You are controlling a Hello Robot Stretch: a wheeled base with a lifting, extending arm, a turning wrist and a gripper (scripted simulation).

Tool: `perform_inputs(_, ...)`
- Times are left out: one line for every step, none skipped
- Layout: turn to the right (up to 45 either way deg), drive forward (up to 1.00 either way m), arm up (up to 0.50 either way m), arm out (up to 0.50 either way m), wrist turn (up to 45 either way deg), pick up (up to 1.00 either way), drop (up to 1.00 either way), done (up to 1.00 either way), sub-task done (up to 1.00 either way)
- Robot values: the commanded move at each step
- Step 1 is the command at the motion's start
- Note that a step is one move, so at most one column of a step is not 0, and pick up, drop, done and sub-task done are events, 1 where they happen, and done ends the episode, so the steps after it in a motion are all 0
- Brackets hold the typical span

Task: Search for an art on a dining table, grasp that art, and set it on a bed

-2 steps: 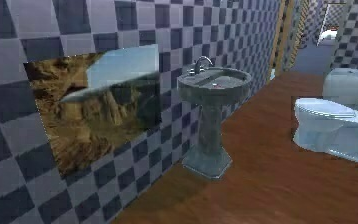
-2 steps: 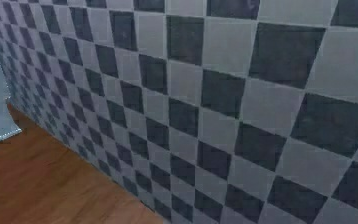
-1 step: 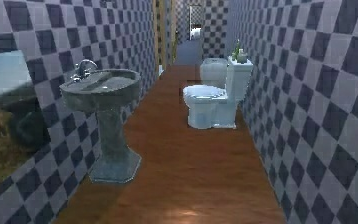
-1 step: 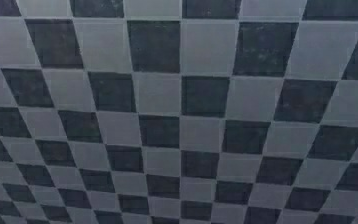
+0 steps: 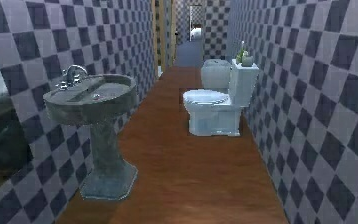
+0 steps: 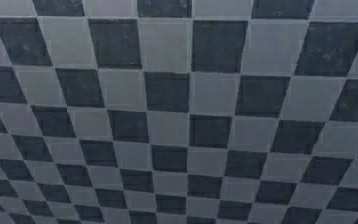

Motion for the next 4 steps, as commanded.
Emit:
perform_inputs(0.0, 1.0, 0.0, 0.0, 0.0, 0.0, 0.0, 0.0, 0.0)
perform_inputs(0.0, 0.8, 0.0, 0.0, 0.0, 0.0, 0.0, 0.0, 0.0)
perform_inputs(-33.0, 0.0, 0.0, 0.0, 0.0, 0.0, 0.0, 0.0, 0.0)
perform_inputs(0.0, 0.6, 0.0, 0.0, 0.0, 0.0, 0.0, 0.0, 0.0)
